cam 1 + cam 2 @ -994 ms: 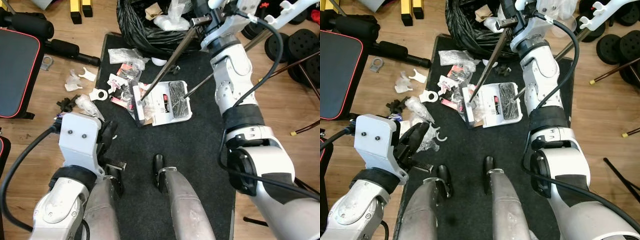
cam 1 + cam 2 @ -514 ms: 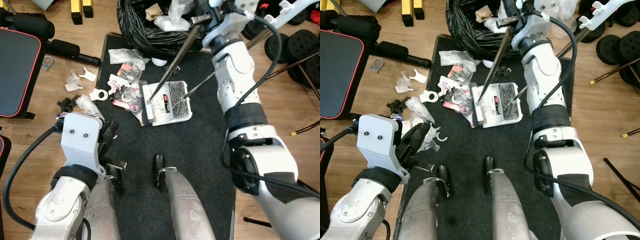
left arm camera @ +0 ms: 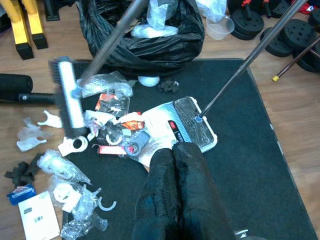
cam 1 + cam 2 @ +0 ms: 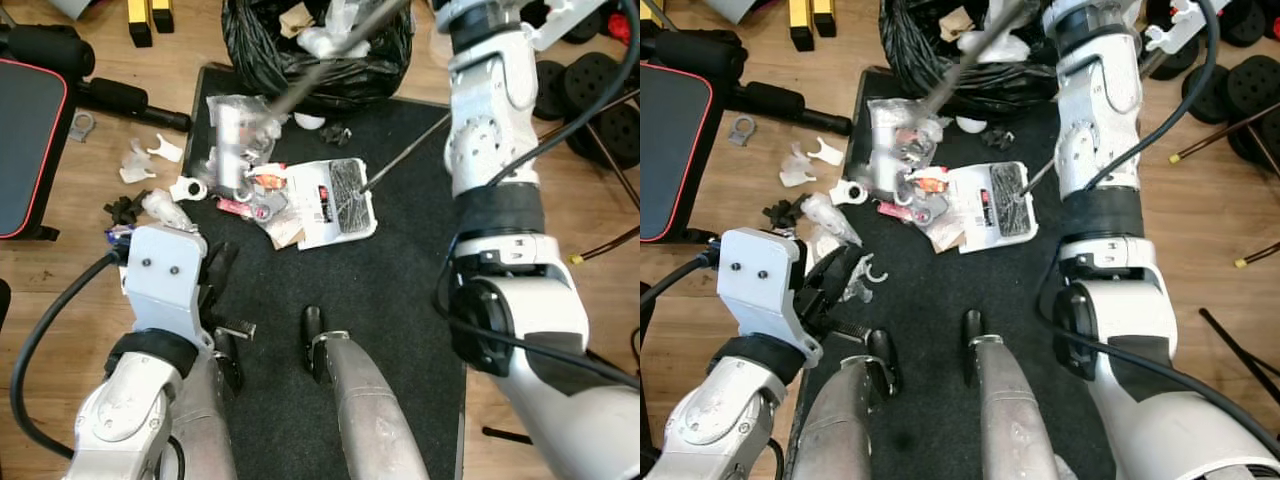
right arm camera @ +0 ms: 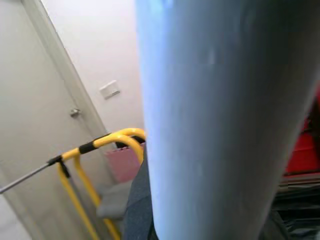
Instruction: Sweep floor
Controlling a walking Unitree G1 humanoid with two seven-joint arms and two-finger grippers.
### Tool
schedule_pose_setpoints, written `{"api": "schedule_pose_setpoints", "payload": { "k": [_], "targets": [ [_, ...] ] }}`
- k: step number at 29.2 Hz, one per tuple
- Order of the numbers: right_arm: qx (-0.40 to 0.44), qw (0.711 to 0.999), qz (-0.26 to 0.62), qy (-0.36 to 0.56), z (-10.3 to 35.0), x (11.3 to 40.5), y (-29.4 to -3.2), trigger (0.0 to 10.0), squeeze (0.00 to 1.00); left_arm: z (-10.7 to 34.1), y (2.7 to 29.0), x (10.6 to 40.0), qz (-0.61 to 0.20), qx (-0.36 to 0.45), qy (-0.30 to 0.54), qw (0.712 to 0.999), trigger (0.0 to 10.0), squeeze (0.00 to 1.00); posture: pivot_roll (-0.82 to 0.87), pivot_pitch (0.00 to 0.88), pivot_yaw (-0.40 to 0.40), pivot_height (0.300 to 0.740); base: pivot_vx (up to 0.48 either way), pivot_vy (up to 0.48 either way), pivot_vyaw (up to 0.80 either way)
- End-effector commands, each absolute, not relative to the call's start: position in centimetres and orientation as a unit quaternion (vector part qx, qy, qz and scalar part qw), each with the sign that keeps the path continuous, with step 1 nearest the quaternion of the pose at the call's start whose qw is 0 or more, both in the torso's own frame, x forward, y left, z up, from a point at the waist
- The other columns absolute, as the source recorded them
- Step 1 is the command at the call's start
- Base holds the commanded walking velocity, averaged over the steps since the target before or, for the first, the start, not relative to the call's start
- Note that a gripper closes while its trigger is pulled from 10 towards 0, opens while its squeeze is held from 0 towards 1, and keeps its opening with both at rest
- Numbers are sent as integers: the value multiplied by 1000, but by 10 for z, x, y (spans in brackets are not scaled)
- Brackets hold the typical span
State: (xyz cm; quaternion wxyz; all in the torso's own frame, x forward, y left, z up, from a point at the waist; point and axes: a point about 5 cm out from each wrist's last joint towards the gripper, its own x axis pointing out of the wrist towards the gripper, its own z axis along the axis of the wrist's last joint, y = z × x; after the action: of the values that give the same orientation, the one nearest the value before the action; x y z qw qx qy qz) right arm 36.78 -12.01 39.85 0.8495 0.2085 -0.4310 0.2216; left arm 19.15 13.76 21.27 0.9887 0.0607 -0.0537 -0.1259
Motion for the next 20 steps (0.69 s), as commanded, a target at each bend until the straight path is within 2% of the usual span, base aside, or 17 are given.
{"api": "schedule_pose_setpoints", "payload": {
  "k": [1,3,6,9,15,20],
  "targets": [
    [197,859,214,-421,384,371,-121,10000,0,208,140,189,-94,58,-44,993,10000,0,-59,576,-182,740,0,0,0],
    [194,866,214,-409,376,375,-117,10000,0,208,140,189,-94,58,-44,993,10000,0,-59,576,-182,740,0,0,0],
    [154,894,219,-360,346,385,-104,10000,0,209,140,188,-94,57,-45,993,10000,0,-50,579,-180,740,0,0,0],
    [141,902,223,-341,335,388,-98,10000,0,209,140,187,-95,57,-44,993,10000,0,-47,576,-179,740,0,0,0],
    [128,910,232,-318,316,389,-91,10000,0,209,139,184,-95,56,-43,993,10000,0,-41,568,-180,740,0,0,0],
    [123,909,229,-325,317,388,-92,10000,0,209,139,184,-95,55,-43,993,10000,0,-41,573,-177,740,0,0,0]
  ]
}}
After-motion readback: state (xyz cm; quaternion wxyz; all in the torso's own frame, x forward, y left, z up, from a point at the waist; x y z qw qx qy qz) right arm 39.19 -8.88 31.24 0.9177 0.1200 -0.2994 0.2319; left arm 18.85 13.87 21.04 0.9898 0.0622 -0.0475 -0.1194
